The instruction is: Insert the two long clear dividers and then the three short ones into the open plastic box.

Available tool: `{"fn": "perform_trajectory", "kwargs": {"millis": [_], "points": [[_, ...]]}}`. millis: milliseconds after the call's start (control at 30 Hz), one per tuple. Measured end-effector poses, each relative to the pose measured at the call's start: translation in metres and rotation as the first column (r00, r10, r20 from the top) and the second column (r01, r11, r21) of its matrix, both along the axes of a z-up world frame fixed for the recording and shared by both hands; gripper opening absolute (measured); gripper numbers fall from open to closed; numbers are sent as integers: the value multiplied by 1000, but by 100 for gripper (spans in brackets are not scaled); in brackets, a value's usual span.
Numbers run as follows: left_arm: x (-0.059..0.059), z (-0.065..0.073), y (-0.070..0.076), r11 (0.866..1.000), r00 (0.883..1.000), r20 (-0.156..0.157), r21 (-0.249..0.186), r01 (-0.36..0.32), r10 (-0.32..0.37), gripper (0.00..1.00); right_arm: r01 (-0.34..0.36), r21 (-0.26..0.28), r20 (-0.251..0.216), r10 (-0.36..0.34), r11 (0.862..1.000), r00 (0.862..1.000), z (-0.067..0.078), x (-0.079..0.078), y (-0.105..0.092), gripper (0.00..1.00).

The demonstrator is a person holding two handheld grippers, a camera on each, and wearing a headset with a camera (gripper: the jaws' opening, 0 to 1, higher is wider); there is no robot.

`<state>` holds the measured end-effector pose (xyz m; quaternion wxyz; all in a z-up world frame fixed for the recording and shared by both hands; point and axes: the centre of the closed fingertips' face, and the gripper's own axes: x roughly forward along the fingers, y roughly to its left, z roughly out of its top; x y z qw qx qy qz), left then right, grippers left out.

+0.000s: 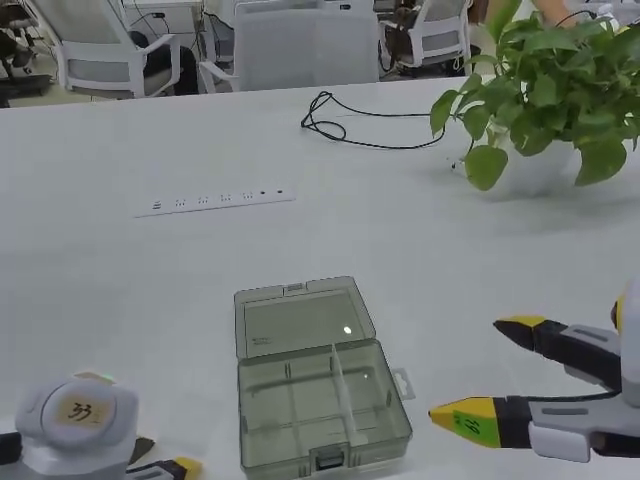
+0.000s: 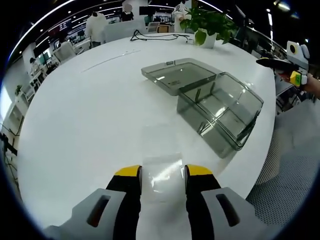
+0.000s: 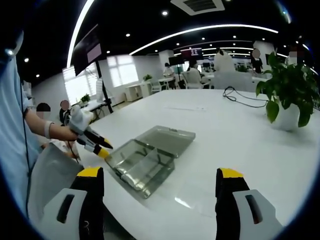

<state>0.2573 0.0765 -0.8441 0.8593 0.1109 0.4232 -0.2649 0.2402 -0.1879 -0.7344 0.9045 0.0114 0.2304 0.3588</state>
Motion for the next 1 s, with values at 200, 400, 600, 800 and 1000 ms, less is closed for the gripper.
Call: {"fn": "perform_trajectory", "kwargs": {"millis": [200, 400, 600, 800, 1000], "points": [[1, 1, 2, 1000, 1000, 0, -2, 1, -1, 31, -4, 2, -3, 4, 1000, 1000, -3, 1, -1, 93], [1, 3, 3, 1000, 1000, 5, -10, -5, 5, 31, -6, 3, -7, 6, 1000, 1000, -3, 1, 0, 92], [1, 5, 4, 1000, 1000, 11, -19, -14, 14, 31, -8, 5, -9, 8, 1000, 1000, -4, 1, 3, 92], [4, 12, 7, 998, 999, 22, -42, -35, 36, 31, -14, 5, -15, 14, 1000, 1000, -5, 2, 6, 91], [7, 20, 9, 995, 997, 32, -79, -63, 66, 31, -14, 10, -12, 14, 1000, 1000, -5, 3, 10, 91]]}}
